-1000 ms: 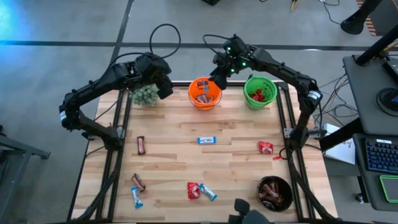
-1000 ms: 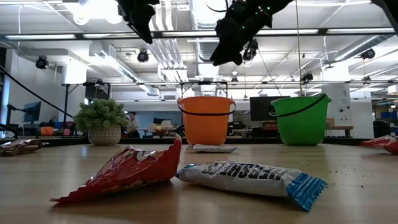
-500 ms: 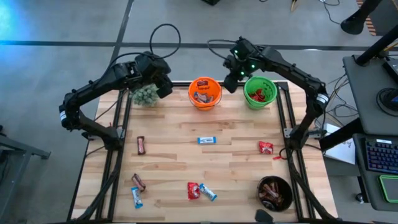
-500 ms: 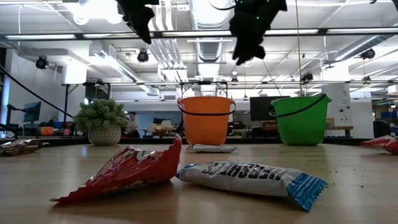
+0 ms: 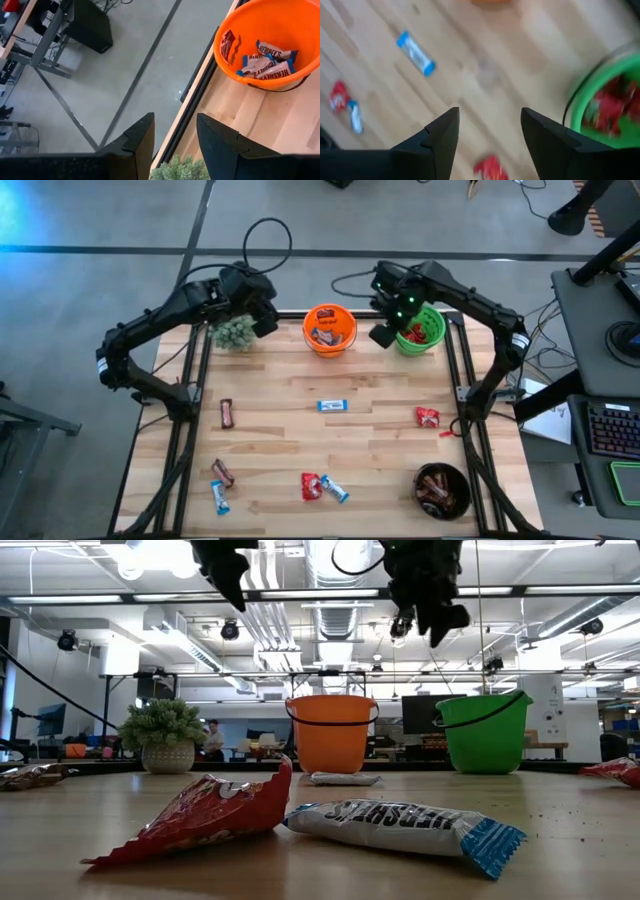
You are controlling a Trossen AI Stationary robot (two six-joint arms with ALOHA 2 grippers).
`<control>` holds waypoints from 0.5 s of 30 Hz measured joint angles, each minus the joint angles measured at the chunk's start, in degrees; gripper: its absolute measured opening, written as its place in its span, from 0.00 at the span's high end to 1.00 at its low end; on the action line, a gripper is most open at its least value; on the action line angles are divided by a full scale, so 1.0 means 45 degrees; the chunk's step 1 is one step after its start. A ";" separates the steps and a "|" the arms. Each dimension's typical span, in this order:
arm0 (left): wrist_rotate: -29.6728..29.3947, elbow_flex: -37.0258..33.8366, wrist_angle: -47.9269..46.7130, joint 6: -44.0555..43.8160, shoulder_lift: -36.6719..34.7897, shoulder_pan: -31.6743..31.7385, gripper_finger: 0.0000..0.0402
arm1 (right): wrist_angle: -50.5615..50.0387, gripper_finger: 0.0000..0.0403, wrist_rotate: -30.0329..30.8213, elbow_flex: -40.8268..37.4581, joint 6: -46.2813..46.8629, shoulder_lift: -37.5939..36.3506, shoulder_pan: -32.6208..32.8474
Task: Organize candy in baskets
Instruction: Put the white chocolate bar into the orange bucket
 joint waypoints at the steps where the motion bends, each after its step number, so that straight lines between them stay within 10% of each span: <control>1: 0.0005 0.0000 -0.0005 0.0000 0.0039 0.0000 0.68 | -0.0432 0.49 0.0001 0.0000 0.0040 0.0000 0.0102; 15: 0.0006 0.0000 -0.0537 0.1331 0.0507 0.0005 0.68 | -0.1214 0.48 0.0573 -0.2125 0.0237 -0.0807 0.1695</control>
